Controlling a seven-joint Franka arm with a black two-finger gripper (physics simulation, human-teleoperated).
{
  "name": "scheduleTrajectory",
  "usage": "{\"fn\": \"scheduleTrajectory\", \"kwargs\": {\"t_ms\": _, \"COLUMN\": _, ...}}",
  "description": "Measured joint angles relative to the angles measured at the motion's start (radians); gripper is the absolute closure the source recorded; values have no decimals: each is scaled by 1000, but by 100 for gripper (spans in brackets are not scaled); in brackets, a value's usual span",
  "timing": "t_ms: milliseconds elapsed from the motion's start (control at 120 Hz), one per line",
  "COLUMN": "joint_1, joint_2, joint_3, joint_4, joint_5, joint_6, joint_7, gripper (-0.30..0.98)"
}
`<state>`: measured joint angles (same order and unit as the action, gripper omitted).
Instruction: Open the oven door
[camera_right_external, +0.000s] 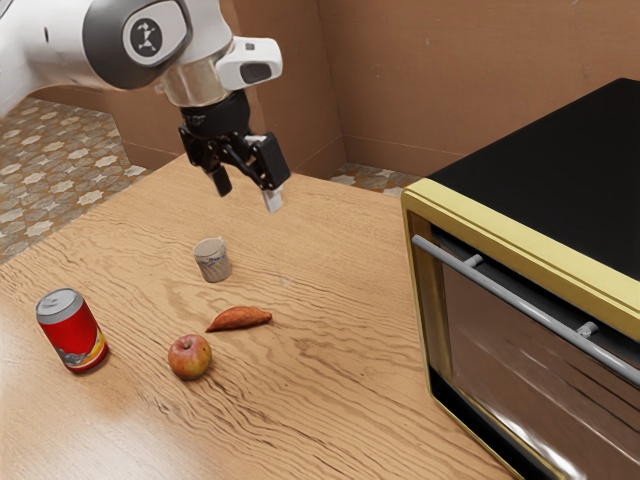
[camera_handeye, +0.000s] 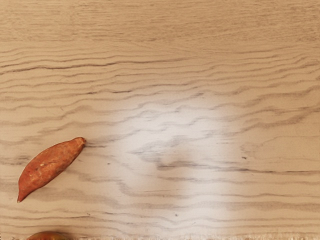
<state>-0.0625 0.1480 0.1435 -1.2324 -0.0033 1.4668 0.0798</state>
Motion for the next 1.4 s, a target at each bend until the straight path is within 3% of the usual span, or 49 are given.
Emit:
{"fn": "scheduleTrajectory", "kwargs": {"t_ms": 100, "joint_1": -3, "joint_2": -1, "joint_3": 1, "joint_4": 4, "joint_5": -2, "joint_6": -13, "joint_7": 20, "gripper": 0}}
{"fn": "scheduleTrajectory", "kwargs": {"t_ms": 150, "joint_1": -1, "joint_2": -96, "joint_3": -12, "joint_4": 97, "joint_5": -7, "joint_6": -24, "joint_7": 43, "gripper": 0}}
{"fn": "scheduleTrajectory", "kwargs": {"t_ms": 208, "joint_1": 160, "joint_2": -282, "joint_3": -252, "joint_4": 135, "joint_5": -31, "joint_6": -24, "joint_7": 155, "gripper": 0}}
{"fn": "scheduleTrajectory", "kwargs": {"t_ms": 258, "joint_1": 7, "joint_2": -338, "joint_3": -440, "joint_4": 111, "joint_5": -12, "joint_6": -47, "joint_7": 248, "gripper": 0}}
{"fn": "scheduleTrajectory", "kwargs": {"t_ms": 308, "joint_1": -81, "joint_2": -453, "joint_3": -494, "joint_4": -75, "joint_5": -43, "joint_6": -13, "joint_7": 359, "gripper": 1}}
{"fn": "scheduleTrajectory", "kwargs": {"t_ms": 433, "joint_1": -154, "joint_2": -609, "joint_3": -468, "joint_4": -352, "joint_5": -176, "joint_6": 112, "joint_7": 655, "gripper": 0}}
{"fn": "scheduleTrajectory", "kwargs": {"t_ms": 592, "joint_1": -197, "joint_2": -564, "joint_3": -461, "joint_4": -408, "joint_5": -244, "joint_6": 227, "joint_7": 969, "gripper": 0}}
{"fn": "scheduleTrajectory", "kwargs": {"t_ms": 742, "joint_1": -188, "joint_2": -467, "joint_3": -480, "joint_4": -406, "joint_5": -224, "joint_6": 303, "joint_7": 1170, "gripper": 0}}
{"fn": "scheduleTrajectory", "kwargs": {"t_ms": 917, "joint_1": -176, "joint_2": -391, "joint_3": -422, "joint_4": -405, "joint_5": -195, "joint_6": 354, "joint_7": 1323, "gripper": 0}}
{"fn": "scheduleTrajectory", "kwargs": {"t_ms": 1400, "joint_1": -179, "joint_2": -285, "joint_3": -415, "joint_4": -424, "joint_5": -163, "joint_6": 442, "joint_7": 1552, "gripper": 0}}
